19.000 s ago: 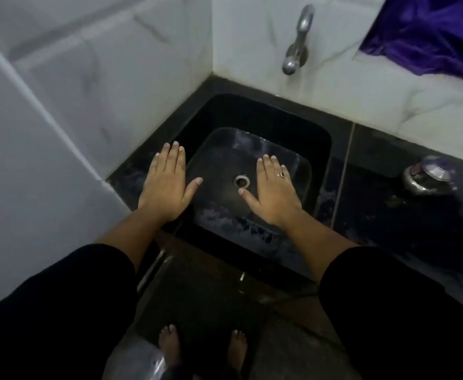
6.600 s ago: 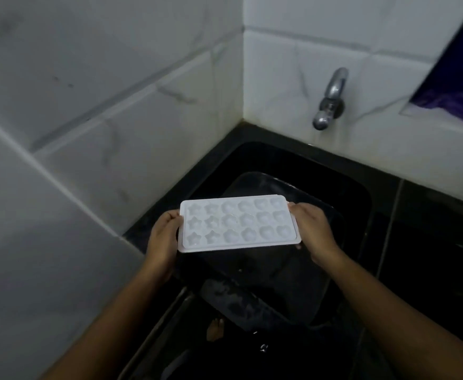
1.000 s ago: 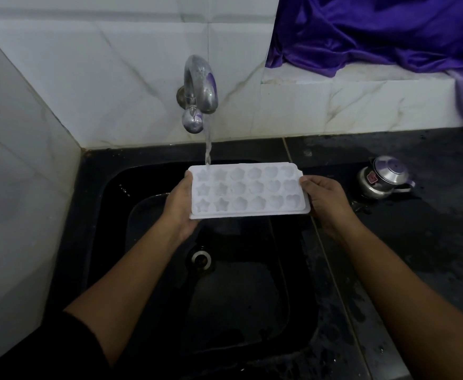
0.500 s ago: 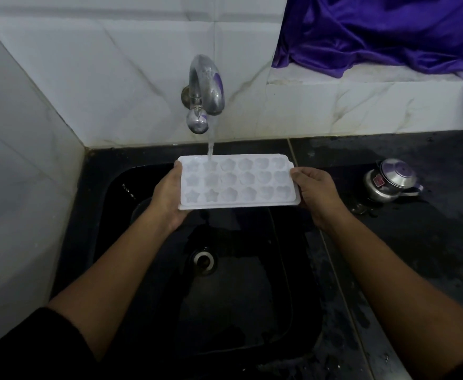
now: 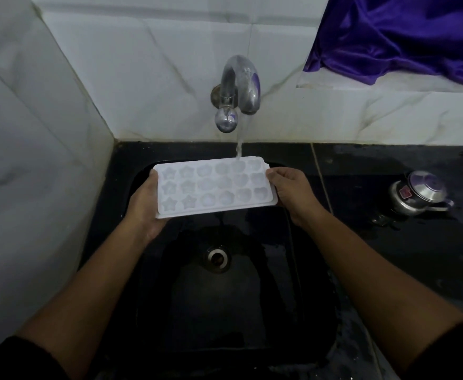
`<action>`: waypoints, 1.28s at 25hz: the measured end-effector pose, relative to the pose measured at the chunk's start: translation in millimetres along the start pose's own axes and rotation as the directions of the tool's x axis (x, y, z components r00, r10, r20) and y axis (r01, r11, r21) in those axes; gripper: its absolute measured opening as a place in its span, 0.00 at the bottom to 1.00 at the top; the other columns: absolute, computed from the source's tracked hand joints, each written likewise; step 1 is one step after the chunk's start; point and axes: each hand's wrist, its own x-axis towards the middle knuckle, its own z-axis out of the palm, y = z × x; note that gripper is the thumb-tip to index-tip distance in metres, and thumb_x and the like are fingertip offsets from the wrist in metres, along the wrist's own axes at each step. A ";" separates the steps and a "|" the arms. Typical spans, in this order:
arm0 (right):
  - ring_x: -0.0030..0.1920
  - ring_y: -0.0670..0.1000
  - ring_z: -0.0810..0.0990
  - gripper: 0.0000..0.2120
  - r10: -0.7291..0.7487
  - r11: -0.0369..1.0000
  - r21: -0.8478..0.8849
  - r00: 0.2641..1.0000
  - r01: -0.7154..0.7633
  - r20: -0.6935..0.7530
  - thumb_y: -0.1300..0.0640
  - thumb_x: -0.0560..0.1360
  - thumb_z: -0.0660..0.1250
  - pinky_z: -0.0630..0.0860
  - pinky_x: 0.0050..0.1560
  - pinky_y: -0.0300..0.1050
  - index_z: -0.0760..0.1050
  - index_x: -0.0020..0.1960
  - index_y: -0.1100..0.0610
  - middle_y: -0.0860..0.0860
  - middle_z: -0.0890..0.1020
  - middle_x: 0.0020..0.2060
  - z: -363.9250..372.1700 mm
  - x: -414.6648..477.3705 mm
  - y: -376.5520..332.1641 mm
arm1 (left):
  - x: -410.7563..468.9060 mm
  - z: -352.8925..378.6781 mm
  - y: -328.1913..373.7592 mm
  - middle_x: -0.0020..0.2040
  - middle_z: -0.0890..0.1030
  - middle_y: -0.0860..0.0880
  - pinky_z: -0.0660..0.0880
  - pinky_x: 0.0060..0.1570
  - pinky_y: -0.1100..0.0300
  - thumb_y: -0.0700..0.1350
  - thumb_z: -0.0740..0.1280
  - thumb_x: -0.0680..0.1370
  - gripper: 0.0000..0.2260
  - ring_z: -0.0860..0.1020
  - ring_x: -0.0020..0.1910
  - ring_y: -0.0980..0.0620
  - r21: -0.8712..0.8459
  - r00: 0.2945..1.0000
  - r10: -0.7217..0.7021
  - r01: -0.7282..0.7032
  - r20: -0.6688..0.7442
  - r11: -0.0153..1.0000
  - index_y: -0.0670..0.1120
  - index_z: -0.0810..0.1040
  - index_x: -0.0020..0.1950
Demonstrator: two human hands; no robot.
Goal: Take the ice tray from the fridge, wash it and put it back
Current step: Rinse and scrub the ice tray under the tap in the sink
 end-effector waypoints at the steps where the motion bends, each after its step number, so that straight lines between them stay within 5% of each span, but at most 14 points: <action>1: 0.54 0.59 0.85 0.11 -0.004 1.000 -0.006 1.000 0.004 0.014 0.58 0.84 0.64 0.81 0.59 0.62 0.84 0.50 0.60 0.61 0.86 0.53 6.5 2.1 -0.9 | 0.0 -6.9 2.2 0.58 0.87 0.43 0.82 0.55 0.45 0.56 0.57 0.88 0.19 0.86 0.57 0.43 -0.004 1.000 0.012 -0.012 -0.014 1.000 0.45 0.82 0.61; 6: 0.53 0.60 0.84 0.12 -0.001 1.000 -0.031 0.998 0.003 0.057 0.58 0.84 0.64 0.81 0.58 0.60 0.84 0.52 0.63 0.63 0.85 0.54 37.6 15.1 -5.6 | 14.1 -40.8 12.1 0.65 0.85 0.42 0.79 0.62 0.43 0.61 0.58 0.86 0.26 0.84 0.64 0.41 0.003 0.998 0.037 -0.037 -0.055 0.999 0.43 0.79 0.72; 11: 0.44 0.54 0.80 0.13 -0.016 0.998 -0.064 0.997 0.021 0.081 0.57 0.83 0.66 0.78 0.44 0.48 0.83 0.51 0.67 0.59 0.84 0.44 48.6 31.8 -12.1 | 26.7 -44.8 18.3 0.66 0.84 0.42 0.80 0.62 0.42 0.61 0.55 0.87 0.26 0.84 0.63 0.41 -0.016 0.997 0.042 -0.043 -0.071 0.999 0.44 0.77 0.73; 18: 0.51 0.55 0.83 0.12 -0.014 0.994 -0.110 1.000 0.014 0.000 0.56 0.84 0.64 0.82 0.56 0.55 0.84 0.52 0.61 0.60 0.85 0.51 14.3 40.8 -10.7 | 33.1 1.5 9.4 0.61 0.87 0.42 0.82 0.54 0.46 0.57 0.55 0.88 0.22 0.87 0.55 0.44 -0.017 0.999 0.005 -0.005 -0.035 1.000 0.44 0.81 0.66; 23: 0.47 0.55 0.84 0.12 -0.002 0.998 -0.066 0.998 -0.002 -0.059 0.57 0.84 0.65 0.82 0.50 0.53 0.83 0.44 0.57 0.56 0.86 0.45 -24.2 42.4 0.5 | 36.5 37.7 0.1 0.61 0.86 0.43 0.83 0.53 0.46 0.56 0.56 0.88 0.20 0.87 0.56 0.43 0.013 0.999 -0.031 0.030 0.010 0.999 0.45 0.82 0.62; 28: 0.46 0.55 0.83 0.12 0.002 0.999 -0.045 0.992 -0.008 -0.128 0.58 0.83 0.65 0.82 0.51 0.56 0.83 0.46 0.59 0.59 0.86 0.47 -59.0 38.0 7.0 | 36.5 72.4 -7.7 0.63 0.86 0.41 0.81 0.60 0.42 0.56 0.56 0.88 0.21 0.85 0.61 0.40 0.024 0.995 -0.077 0.076 0.069 0.997 0.43 0.81 0.64; 32: 0.45 0.56 0.83 0.11 -0.003 1.000 -0.021 0.985 -0.001 -0.172 0.59 0.83 0.65 0.81 0.47 0.51 0.83 0.47 0.61 0.60 0.86 0.46 -84.5 36.4 8.7 | 34.1 101.2 -10.8 0.58 0.87 0.41 0.83 0.56 0.45 0.55 0.57 0.88 0.21 0.86 0.57 0.41 0.048 0.990 -0.096 0.091 0.103 0.995 0.43 0.83 0.59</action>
